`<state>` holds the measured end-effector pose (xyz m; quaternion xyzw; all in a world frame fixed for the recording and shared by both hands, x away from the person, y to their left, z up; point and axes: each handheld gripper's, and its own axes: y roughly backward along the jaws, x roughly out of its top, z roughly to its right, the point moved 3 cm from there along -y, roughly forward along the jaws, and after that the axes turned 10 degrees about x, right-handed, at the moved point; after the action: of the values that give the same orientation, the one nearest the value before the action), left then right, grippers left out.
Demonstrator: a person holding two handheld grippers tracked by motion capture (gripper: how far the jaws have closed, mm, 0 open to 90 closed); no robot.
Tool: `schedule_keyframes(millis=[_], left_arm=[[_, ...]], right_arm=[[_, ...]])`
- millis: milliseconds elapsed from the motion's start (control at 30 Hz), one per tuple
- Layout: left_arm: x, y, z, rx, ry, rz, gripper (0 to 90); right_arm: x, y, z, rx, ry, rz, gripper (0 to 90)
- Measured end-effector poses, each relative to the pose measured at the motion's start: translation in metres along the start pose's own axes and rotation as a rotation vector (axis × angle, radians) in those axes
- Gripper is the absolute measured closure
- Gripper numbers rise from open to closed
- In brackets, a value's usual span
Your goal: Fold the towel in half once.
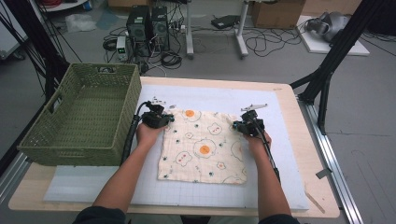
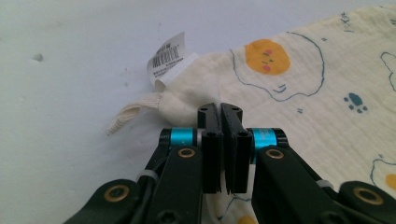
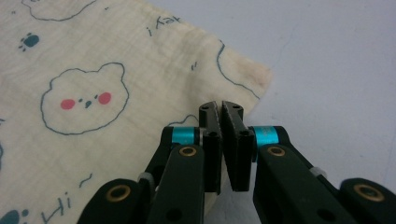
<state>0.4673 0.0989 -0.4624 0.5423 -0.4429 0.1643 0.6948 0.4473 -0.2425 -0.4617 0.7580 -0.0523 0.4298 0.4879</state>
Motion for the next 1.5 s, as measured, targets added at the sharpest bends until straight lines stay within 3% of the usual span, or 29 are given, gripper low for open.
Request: schedule_keyframes(millis=[133,200,333,433,500,700,967,1100,1267,1500], left_arm=[[0.011,0.011,-0.002,0.012,0.023,0.083,86.4],[0.013,0.017,-0.002,0.002,0.029,0.099,86.4],[0.014,0.025,0.001,-0.018,0.0,0.095,86.4],[0.018,0.036,0.005,-0.034,-0.014,0.12,86.3],[0.017,0.043,0.007,-0.037,-0.004,0.154,86.2],[0.008,0.059,0.008,-0.057,0.011,0.168,86.2],[-0.005,0.076,0.014,-0.096,-0.014,0.186,86.2],[-0.015,0.081,0.021,-0.114,-0.046,0.166,86.1],[-0.026,0.088,0.026,-0.144,-0.04,0.182,86.2],[-0.041,0.1,0.033,-0.183,-0.056,0.163,86.1]], right_arm=[[0.006,0.009,-0.001,-0.047,0.029,0.065,86.8],[0.009,0.015,-0.002,-0.054,0.035,0.095,86.7],[0.007,0.022,-0.005,-0.026,0.038,0.113,86.7],[0.002,0.027,-0.01,0.0,0.04,0.122,86.7],[0.001,0.03,-0.014,0.008,0.053,0.116,86.7],[0.006,0.048,-0.023,0.022,0.077,0.163,86.7],[-0.001,0.058,-0.038,0.04,0.138,0.145,86.7],[-0.012,0.063,-0.04,0.041,0.138,0.141,86.6],[-0.024,0.068,-0.046,0.05,0.149,0.132,86.5],[-0.041,0.076,-0.058,0.069,0.168,0.106,86.3]])
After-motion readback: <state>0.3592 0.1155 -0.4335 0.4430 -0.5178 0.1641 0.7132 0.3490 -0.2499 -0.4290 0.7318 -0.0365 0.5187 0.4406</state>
